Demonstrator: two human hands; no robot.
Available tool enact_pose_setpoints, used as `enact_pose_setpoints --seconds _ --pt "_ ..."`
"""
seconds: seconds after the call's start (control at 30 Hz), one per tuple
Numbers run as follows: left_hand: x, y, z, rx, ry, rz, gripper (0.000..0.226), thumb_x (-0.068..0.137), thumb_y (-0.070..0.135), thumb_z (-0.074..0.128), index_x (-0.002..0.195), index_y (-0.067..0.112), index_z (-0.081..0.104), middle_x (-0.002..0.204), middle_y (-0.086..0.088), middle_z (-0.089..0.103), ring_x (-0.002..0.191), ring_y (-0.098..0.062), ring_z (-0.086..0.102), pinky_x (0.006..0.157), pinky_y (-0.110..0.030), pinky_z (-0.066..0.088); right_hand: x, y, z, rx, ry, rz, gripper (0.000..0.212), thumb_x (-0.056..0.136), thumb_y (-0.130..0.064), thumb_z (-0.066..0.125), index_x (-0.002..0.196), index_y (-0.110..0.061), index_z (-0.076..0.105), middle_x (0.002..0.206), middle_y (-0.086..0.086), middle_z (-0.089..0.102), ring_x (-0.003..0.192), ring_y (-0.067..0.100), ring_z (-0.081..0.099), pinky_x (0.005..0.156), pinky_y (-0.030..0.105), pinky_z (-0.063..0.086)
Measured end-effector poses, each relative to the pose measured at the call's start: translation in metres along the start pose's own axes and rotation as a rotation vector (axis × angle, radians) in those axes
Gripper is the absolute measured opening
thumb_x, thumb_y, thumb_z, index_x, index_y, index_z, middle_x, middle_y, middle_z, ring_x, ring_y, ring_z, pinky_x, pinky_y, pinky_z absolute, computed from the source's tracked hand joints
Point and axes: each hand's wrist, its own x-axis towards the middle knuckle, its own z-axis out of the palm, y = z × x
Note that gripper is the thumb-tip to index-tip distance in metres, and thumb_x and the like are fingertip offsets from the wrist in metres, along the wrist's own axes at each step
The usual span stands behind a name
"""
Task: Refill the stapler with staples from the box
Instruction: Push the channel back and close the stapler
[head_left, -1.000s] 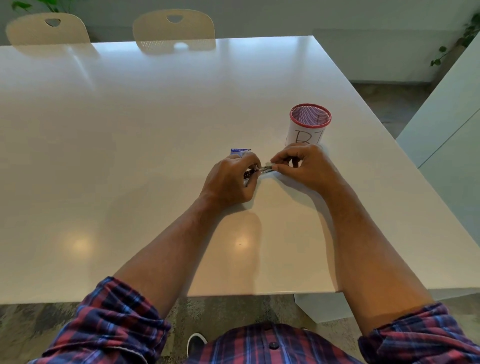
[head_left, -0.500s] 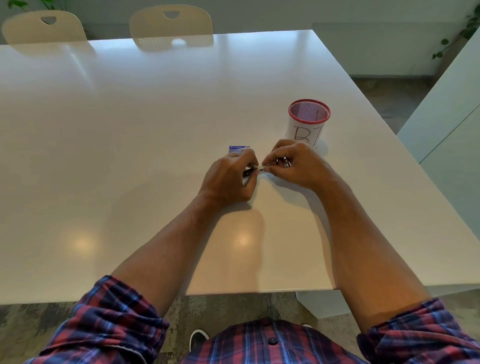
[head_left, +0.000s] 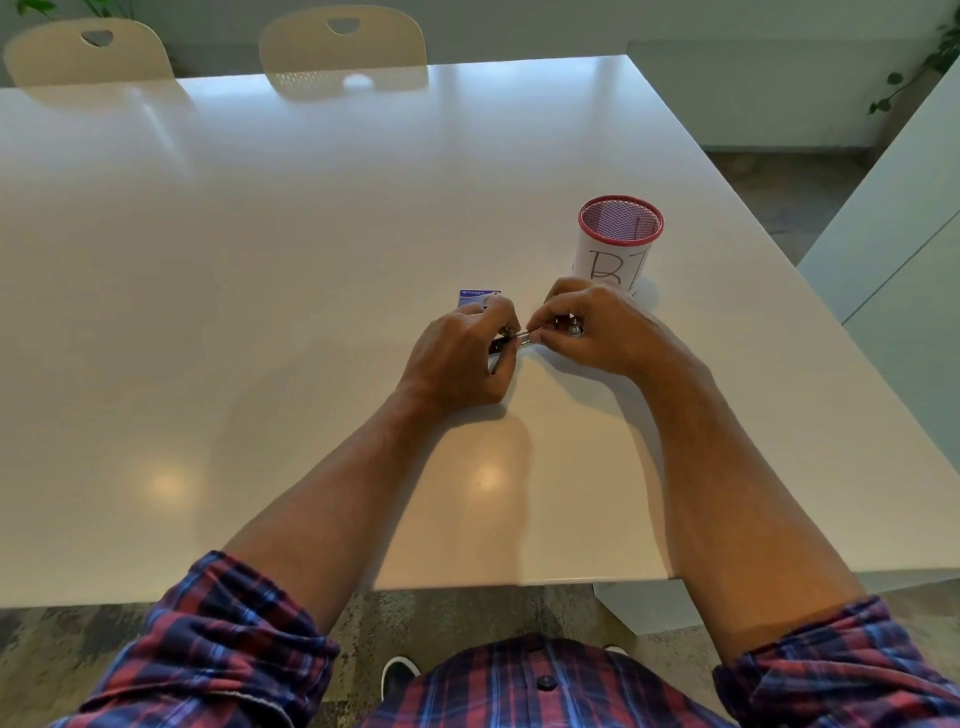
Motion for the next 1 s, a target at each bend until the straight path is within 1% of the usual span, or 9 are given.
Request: enact_pose_setpoints --seconds 0.17,0.27,0.33,0.43,0.57,0.67,0.77,0.83,1.0 --pt "0.0004 0.0015 0.0003 0.033 0.001 0.046 0.018 0.084 0.012 0.072 0.097 0.008 0.060 0.081 -0.007 0.071 0.067 -0.019 0.062 0.060 -0.025 0.049 0.0012 0.0017 0.0033 0.004 0.009 0.013 0.014 0.092 -0.019 0.075 0.104 -0.014 0.079 0.097 -0.006 0.067 0.082 0.008 0.062 0.074 0.004 0.038" --pt "0.0005 0.0013 0.0001 0.046 0.012 0.044 0.017 0.085 0.013 0.071 0.096 0.007 0.059 0.081 -0.008 0.070 0.067 -0.015 0.056 0.060 -0.024 0.046 0.0002 0.0058 0.0037 0.048 0.055 0.035 0.011 0.090 -0.017 0.077 0.101 -0.015 0.079 0.094 -0.008 0.068 0.081 0.005 0.063 0.075 0.009 0.044" --pt "0.0006 0.0007 0.0001 0.053 0.015 0.049 0.016 0.086 0.013 0.069 0.096 0.007 0.059 0.081 -0.008 0.070 0.068 -0.019 0.060 0.059 -0.025 0.048 -0.0017 0.0083 0.0018 0.064 0.097 0.042 0.010 0.087 -0.017 0.079 0.097 -0.015 0.079 0.090 -0.008 0.069 0.077 0.001 0.061 0.070 0.007 0.043" --pt "0.0009 0.0025 -0.0007 0.058 0.025 0.052 0.012 0.085 0.011 0.068 0.093 0.008 0.060 0.080 -0.007 0.069 0.068 -0.020 0.060 0.058 -0.024 0.045 -0.0038 0.0080 0.0000 0.051 0.110 0.059 0.012 0.084 -0.021 0.083 0.093 -0.015 0.080 0.088 -0.007 0.068 0.076 0.003 0.060 0.069 0.009 0.039" --pt "0.0009 0.0038 -0.0013 0.084 0.046 0.053 0.012 0.085 0.011 0.070 0.091 0.008 0.060 0.077 -0.005 0.067 0.067 -0.011 0.048 0.059 -0.022 0.038 -0.0003 0.0074 0.0032 -0.005 0.082 0.056 0.015 0.084 -0.027 0.083 0.095 -0.016 0.081 0.087 -0.011 0.062 0.075 0.000 0.056 0.071 0.015 0.039" --pt "0.0014 0.0032 -0.0008 0.072 0.037 0.051 0.011 0.086 0.011 0.069 0.089 0.008 0.059 0.075 -0.005 0.065 0.067 -0.010 0.045 0.058 -0.022 0.038 0.0020 0.0039 0.0050 -0.010 0.062 0.064 0.017 0.085 -0.027 0.083 0.097 -0.015 0.081 0.089 -0.008 0.063 0.074 0.001 0.056 0.068 0.008 0.036" --pt "0.0013 0.0026 -0.0006 0.059 0.024 0.043 0.010 0.087 0.012 0.067 0.090 0.008 0.058 0.076 -0.005 0.065 0.065 -0.016 0.053 0.056 -0.024 0.039 0.0028 0.0010 0.0064 0.031 0.069 0.083 0.017 0.083 -0.027 0.085 0.093 -0.014 0.080 0.088 -0.007 0.063 0.072 0.002 0.057 0.064 0.002 0.039" --pt "0.0015 0.0025 -0.0009 0.058 0.022 0.041 0.010 0.088 0.013 0.065 0.091 0.008 0.058 0.077 -0.004 0.065 0.066 -0.019 0.056 0.056 -0.025 0.041 0.0031 0.0019 0.0071 0.082 0.093 0.097 0.018 0.081 -0.029 0.086 0.089 -0.013 0.079 0.086 -0.007 0.064 0.072 0.003 0.058 0.064 0.005 0.042" --pt "0.0015 0.0020 -0.0001 0.056 0.016 0.048 0.011 0.088 0.015 0.066 0.091 0.009 0.057 0.077 -0.004 0.066 0.066 -0.016 0.055 0.058 -0.023 0.040 -0.0001 0.0038 0.0081 0.169 0.114 0.100 0.020 0.082 -0.035 0.084 0.086 -0.018 0.075 0.090 -0.006 0.067 0.078 0.012 0.061 0.068 0.018 0.049"
